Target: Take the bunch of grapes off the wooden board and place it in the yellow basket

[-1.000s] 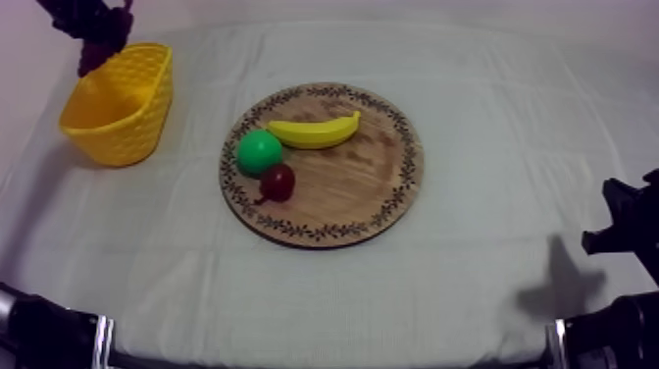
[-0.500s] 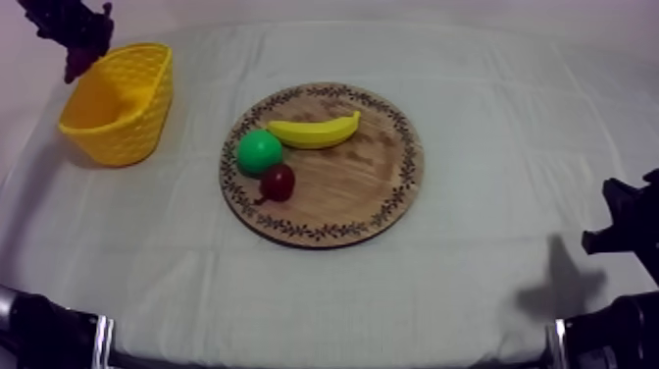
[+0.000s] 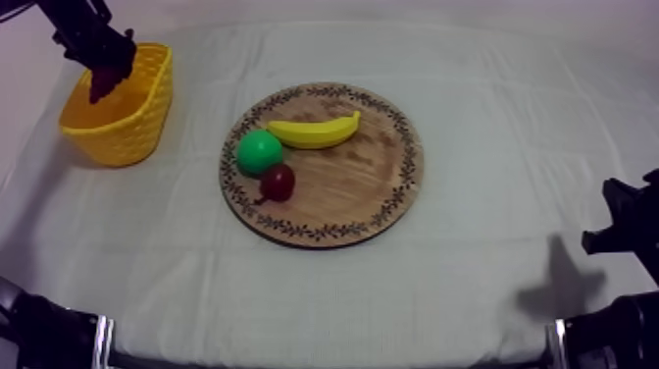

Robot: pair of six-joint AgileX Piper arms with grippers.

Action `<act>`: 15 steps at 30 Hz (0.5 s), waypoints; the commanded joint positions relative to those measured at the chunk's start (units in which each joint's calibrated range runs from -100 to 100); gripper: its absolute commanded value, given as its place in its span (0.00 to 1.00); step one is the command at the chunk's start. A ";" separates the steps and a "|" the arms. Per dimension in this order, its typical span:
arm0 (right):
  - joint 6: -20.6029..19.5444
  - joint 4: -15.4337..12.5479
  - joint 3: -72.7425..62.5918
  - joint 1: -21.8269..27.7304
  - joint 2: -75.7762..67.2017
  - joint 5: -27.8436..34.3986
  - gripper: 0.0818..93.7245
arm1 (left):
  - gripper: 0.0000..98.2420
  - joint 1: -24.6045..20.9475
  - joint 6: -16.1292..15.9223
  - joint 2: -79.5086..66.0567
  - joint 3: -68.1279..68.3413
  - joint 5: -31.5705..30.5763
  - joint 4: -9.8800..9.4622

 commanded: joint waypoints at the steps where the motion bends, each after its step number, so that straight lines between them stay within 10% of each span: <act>1: 0.00 -0.02 -0.04 0.02 0.00 0.00 0.00 | 0.56 -0.16 0.09 1.73 -0.35 -0.27 0.36; 15: 0.00 -0.02 -0.04 0.02 0.00 0.00 0.00 | 0.50 -1.38 0.51 9.26 -3.81 -0.81 2.47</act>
